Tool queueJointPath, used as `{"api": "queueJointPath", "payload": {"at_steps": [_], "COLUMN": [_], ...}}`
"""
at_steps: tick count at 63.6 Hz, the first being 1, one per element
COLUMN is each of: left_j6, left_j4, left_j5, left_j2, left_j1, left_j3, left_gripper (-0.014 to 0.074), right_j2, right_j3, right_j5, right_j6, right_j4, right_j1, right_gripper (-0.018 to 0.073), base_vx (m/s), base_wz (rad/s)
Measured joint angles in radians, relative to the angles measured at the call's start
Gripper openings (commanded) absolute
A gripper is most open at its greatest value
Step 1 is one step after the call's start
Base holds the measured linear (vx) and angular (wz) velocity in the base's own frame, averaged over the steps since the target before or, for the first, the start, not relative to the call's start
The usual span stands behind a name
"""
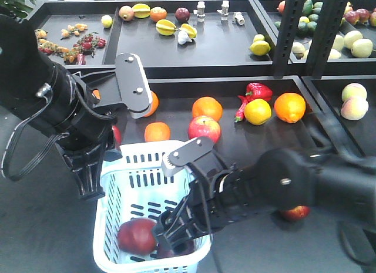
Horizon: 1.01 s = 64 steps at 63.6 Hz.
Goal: Pick three apples into basket with both arms
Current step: 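Carry the red apple into the basket and open the right gripper, then move the right gripper to the red-yellow apple and grasp it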
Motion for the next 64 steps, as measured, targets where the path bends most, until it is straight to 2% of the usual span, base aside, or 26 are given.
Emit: {"api": "queueJointPath", "payload": {"at_steps": [11,22,30,39,50,64], "left_j6": [0.000,0.000,0.000,0.000,0.000,0.000], "left_j4": [0.000,0.000,0.000,0.000,0.000,0.000], "left_j5": [0.000,0.000,0.000,0.000,0.000,0.000], "left_j2": [0.000,0.000,0.000,0.000,0.000,0.000], "left_j1": [0.000,0.000,0.000,0.000,0.000,0.000], "left_j3": [0.000,0.000,0.000,0.000,0.000,0.000], "left_gripper": [-0.0006,-0.0006,-0.0006,-0.0006,-0.0006,-0.0006], "right_j2": [-0.108,-0.176,-0.192,-0.195,-0.195,-0.195], "right_j3": [0.000,0.000,0.000,0.000,0.000,0.000], "right_j5": [0.037,0.062,0.101,0.168,0.247,0.298], "right_j6": [0.009,0.093,0.138,0.143,0.136,0.135], "right_j4": [-0.003,-0.043,-0.072,-0.114,-0.178,-0.221], "right_j1": [0.000,-0.036,-0.147,-0.307,-0.470,-0.599], "right_gripper": [0.0454,0.0338,0.0254,0.0183,0.0183,0.0195], "base_vx": [0.00,0.00,0.00,0.00,0.00,0.00], "base_wz": [0.00,0.00,0.00,0.00,0.00,0.00]}}
